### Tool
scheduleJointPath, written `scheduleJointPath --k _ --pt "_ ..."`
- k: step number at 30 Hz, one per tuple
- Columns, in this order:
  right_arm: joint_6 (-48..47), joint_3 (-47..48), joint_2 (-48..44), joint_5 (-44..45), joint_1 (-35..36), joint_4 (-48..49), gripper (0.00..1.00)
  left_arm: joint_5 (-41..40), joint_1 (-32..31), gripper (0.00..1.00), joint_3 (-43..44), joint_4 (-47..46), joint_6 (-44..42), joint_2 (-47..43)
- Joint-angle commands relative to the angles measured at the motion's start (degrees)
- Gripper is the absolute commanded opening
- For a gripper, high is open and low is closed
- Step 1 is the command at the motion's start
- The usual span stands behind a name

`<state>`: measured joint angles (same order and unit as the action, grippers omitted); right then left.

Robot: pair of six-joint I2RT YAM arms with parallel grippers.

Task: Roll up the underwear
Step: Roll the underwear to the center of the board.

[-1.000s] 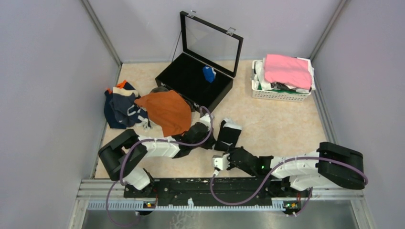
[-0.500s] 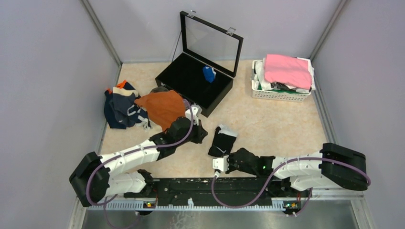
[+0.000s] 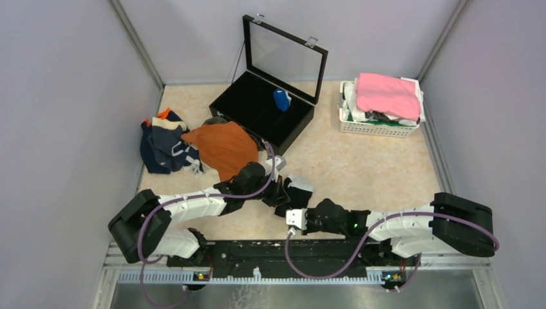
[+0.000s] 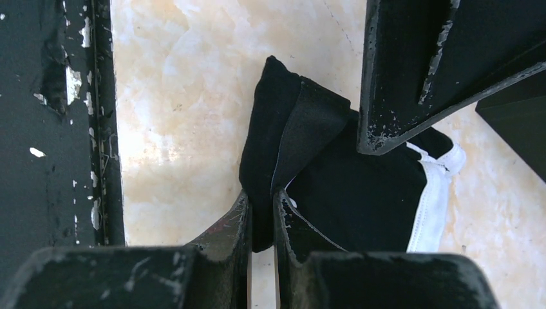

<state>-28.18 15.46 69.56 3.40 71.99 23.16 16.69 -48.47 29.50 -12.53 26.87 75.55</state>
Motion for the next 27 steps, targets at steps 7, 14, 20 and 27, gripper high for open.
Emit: scheduleJointPath --k 7,14,20,27 --pt "6.9 1.6 -0.8 -4.9 -3.1 1.7 0.00 1.9 -0.2 0.00 -0.5 -3.3 -2.4 1.5" --pt "11.9 1.2 -1.8 -6.4 -4.8 2.2 0.00 1.7 -0.2 0.00 -3.7 -4.9 -1.9 3.4" --pt "16.4 -0.4 -3.8 -6.7 -6.1 3.6 0.00 1.0 -0.2 0.00 -4.3 -5.1 -1.9 4.8" --pt "22.1 -0.4 -3.5 -8.3 -7.7 3.8 0.00 0.7 -0.2 0.00 -3.4 -4.7 -2.1 5.7"
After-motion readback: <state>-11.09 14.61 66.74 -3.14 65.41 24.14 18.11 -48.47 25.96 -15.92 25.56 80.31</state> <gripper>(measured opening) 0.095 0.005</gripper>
